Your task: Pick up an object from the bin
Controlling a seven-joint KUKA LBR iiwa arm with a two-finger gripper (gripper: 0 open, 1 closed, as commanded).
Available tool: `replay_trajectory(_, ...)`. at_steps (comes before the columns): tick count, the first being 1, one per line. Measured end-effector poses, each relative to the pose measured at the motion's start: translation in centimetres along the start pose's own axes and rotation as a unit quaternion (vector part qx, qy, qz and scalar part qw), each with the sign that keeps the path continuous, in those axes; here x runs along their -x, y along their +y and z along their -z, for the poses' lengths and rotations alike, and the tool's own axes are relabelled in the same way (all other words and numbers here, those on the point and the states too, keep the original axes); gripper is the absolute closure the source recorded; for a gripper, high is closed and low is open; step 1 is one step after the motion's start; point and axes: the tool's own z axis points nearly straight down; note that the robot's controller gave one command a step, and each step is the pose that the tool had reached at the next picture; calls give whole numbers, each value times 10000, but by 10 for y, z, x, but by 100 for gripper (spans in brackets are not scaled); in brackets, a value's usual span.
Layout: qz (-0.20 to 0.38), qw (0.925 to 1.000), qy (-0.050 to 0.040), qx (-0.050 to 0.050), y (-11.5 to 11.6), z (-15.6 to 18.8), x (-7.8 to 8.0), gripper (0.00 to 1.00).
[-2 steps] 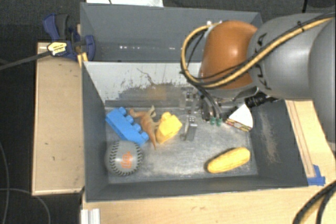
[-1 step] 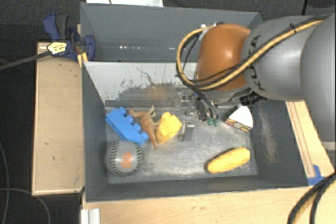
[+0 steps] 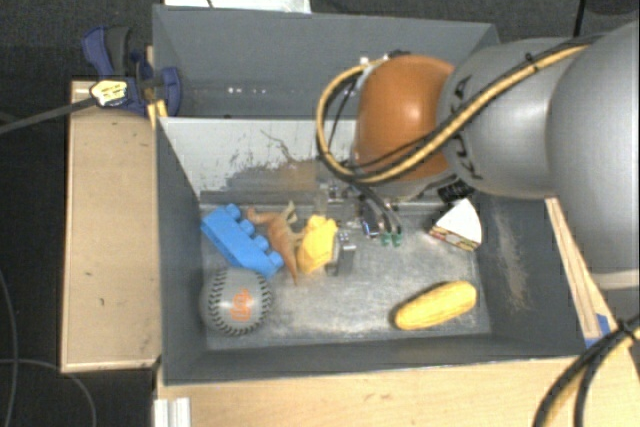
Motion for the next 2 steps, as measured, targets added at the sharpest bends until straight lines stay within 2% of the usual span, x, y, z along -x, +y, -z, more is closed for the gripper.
replay_trajectory(1,-368,9993,-10,9,2,-17,5,0)
replay_trajectory(2,612,9981,-85,-13,15,-41,9,100)
